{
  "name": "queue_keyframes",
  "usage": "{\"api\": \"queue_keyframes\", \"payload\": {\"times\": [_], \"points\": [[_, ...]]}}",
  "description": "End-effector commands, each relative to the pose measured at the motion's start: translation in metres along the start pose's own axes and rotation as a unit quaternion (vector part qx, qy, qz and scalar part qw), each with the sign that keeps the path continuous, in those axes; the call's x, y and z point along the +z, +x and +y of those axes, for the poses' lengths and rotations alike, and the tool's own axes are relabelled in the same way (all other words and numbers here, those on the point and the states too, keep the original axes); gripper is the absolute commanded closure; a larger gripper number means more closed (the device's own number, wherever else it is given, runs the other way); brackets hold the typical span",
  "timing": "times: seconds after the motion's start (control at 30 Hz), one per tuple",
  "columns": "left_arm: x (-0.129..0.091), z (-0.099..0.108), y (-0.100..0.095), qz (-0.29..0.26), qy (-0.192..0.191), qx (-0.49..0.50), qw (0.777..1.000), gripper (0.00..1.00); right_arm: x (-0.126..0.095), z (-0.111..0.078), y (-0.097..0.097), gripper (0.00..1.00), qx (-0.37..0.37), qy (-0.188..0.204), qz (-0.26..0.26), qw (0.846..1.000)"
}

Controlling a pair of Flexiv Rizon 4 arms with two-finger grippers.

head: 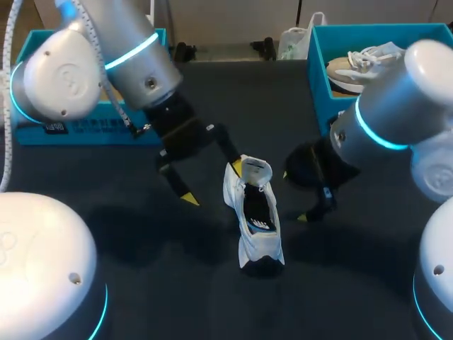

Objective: Take the shoe out of the shoebox, open the shoe tongue, remove and reinsert the insole, then place the shoe into the shoebox

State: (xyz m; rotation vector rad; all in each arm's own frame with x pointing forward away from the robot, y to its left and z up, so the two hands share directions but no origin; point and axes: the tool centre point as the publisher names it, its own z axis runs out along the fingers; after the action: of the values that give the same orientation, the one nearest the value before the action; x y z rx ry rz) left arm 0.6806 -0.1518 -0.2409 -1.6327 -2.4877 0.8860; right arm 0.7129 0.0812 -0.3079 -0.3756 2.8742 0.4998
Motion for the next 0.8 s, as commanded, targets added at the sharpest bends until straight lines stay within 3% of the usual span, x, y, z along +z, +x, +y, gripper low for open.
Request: {"api": "queue_keyframes", "payload": {"times": [0.03, 0.2, 0.43, 0.8], "points": [[-0.001, 0.001, -0.009, 0.057, -0.03, 0.001, 0.998, 0.0, -0.035, -0.012, 0.002, 0.0, 0.011, 0.0, 0.011, 1.0], [-0.001, 0.006, -0.017, 0.078, -0.046, 0.012, 0.996, 0.0, -0.06, -0.026, 0.005, 0.0, 0.025, 0.002, 0.014, 1.0], [0.004, 0.005, -0.032, 0.151, -0.029, 0.063, 0.986, 0.0, -0.088, -0.044, 0.004, 0.0, 0.029, 0.012, 0.018, 0.999], [0.004, 0.011, -0.058, 0.194, -0.07, 0.131, 0.97, 0.0, -0.129, -0.062, -0.012, 0.0, 0.005, 0.024, 0.043, 0.999]]}}
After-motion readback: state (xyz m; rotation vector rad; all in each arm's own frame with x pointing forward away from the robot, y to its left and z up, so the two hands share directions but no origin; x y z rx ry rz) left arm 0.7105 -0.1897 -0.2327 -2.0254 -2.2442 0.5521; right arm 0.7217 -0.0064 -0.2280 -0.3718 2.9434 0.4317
